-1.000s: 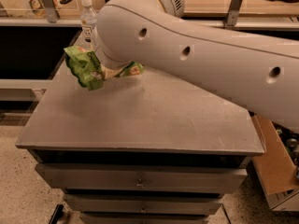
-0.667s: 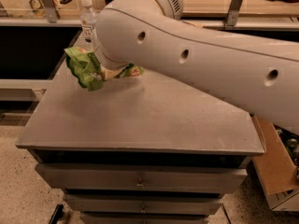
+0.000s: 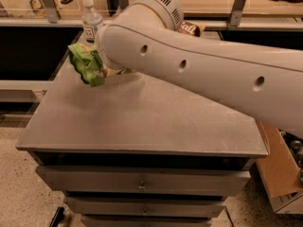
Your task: Move green rice chip bag near blue plastic bottle
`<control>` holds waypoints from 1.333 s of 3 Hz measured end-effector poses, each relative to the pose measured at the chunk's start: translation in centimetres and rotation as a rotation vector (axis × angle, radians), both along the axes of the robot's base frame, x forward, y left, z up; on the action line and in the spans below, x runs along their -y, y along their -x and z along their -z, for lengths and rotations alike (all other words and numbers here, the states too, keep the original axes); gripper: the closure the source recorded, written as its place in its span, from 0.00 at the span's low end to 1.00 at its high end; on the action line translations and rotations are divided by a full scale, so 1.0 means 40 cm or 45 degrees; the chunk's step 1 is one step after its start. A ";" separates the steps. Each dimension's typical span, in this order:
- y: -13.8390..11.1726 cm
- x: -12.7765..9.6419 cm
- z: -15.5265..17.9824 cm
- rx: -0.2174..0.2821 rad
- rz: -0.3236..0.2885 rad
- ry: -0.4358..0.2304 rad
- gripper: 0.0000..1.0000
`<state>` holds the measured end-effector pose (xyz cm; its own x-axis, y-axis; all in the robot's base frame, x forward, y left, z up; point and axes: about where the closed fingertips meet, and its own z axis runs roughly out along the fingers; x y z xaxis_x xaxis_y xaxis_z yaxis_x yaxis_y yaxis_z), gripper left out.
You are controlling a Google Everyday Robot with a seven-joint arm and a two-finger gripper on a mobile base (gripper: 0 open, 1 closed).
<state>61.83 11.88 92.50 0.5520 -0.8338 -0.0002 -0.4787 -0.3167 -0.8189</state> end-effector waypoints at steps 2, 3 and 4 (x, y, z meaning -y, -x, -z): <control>-0.073 -0.023 0.055 0.017 -0.044 0.043 1.00; -0.104 -0.027 0.084 0.011 -0.044 0.051 1.00; -0.145 -0.022 0.096 0.023 -0.038 0.061 1.00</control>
Offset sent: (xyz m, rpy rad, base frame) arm 0.0472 0.0127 -0.0429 -0.0551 -0.0005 0.0586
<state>67.63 12.74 88.65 0.5765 -0.8156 0.0491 -0.4538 -0.3695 -0.8109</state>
